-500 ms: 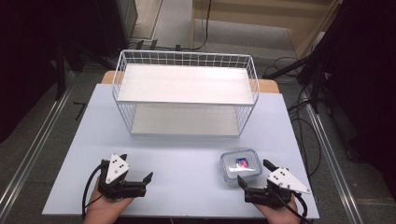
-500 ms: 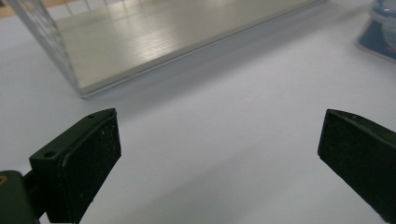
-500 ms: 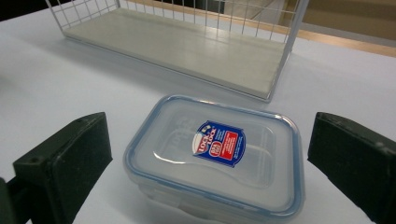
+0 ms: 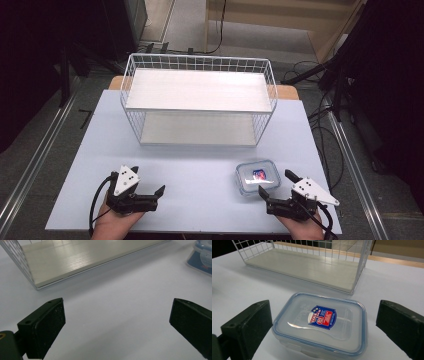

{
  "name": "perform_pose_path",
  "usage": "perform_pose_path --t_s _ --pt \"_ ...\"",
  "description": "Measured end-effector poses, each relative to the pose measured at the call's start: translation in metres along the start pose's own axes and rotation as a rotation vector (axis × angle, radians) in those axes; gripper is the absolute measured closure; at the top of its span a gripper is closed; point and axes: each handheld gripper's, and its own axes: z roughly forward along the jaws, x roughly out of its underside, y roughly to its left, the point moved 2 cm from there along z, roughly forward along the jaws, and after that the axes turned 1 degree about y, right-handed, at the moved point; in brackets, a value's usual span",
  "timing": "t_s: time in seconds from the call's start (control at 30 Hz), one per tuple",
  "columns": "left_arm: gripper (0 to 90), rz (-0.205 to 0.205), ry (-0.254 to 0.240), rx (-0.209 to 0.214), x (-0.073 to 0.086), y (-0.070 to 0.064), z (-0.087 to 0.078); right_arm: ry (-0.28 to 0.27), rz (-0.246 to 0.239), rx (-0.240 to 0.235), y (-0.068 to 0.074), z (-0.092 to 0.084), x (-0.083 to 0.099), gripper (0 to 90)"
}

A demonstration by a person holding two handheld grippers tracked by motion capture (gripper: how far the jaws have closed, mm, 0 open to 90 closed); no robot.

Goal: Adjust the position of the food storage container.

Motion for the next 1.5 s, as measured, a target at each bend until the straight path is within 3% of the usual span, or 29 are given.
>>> perform_pose_path --t_s 0.1,0.23,0.33,0.47,0.5,0.57,0.73,1.03,1.5 --pt "0.6 0.009 0.009 0.004 0.0 -0.003 0.002 0.001 0.002 0.005 -0.003 -0.002 0.0 3.1" --pt "0.6 0.016 0.008 0.01 0.0 -0.003 0.004 0.013 0.024 0.007 -0.012 -0.004 0.0 19.3" --pt "0.6 0.013 0.01 0.012 0.001 -0.003 0.005 0.029 0.068 0.018 -0.024 -0.005 0.002 41.4" --pt "0.6 0.01 0.01 0.019 0.001 -0.004 0.005 0.062 0.118 0.074 -0.042 -0.003 0.007 68.7" --pt "0.6 0.015 0.006 0.022 0.0 -0.005 0.005 0.075 0.126 0.086 -0.047 -0.002 0.009 79.1" --pt "0.6 0.016 0.009 0.024 0.0 -0.006 0.006 0.105 0.118 0.11 -0.051 0.001 0.011 90.0" --pt "0.6 0.019 0.014 0.03 0.0 -0.007 0.007 0.137 0.12 0.128 -0.058 0.009 0.015 90.0" --pt "0.6 0.003 0.012 0.034 0.001 -0.006 0.007 0.184 0.099 0.109 -0.06 0.024 0.023 90.0" --pt "0.6 -0.006 0.009 0.035 0.001 -0.005 0.006 0.192 0.092 0.059 -0.055 0.028 0.025 90.0"
